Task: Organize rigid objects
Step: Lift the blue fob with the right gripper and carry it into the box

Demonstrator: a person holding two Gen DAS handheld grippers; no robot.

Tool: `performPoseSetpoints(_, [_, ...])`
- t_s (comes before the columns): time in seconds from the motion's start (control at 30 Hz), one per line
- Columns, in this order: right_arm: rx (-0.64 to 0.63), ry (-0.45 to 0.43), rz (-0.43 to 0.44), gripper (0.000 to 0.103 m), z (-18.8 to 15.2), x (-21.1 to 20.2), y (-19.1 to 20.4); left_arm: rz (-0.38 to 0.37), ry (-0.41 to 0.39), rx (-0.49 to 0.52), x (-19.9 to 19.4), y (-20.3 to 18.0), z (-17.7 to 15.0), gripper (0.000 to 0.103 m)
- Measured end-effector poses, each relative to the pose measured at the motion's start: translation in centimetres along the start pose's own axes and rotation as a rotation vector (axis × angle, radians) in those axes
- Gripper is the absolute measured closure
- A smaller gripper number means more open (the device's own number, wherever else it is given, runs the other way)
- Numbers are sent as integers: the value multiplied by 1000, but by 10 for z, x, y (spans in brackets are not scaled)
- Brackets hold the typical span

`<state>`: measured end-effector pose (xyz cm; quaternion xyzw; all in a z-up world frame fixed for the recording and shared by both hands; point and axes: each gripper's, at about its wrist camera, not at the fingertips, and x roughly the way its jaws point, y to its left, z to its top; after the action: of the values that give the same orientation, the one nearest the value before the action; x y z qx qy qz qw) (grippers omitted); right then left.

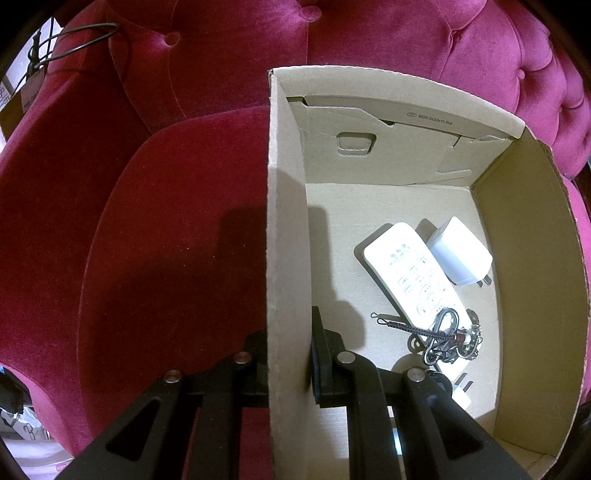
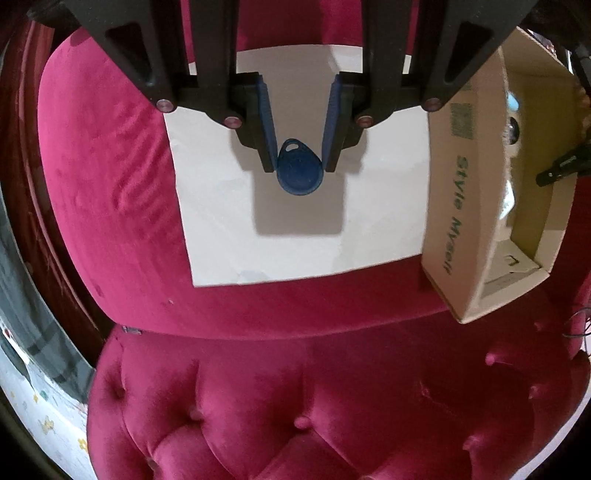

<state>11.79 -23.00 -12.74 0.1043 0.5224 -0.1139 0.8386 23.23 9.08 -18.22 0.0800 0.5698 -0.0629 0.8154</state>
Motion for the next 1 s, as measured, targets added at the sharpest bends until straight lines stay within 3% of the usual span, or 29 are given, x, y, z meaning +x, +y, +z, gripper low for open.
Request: performPoseSetpoints(1.0, [-180,-92,126,78,25,-35,94,-1,0,0,0,0,0,89])
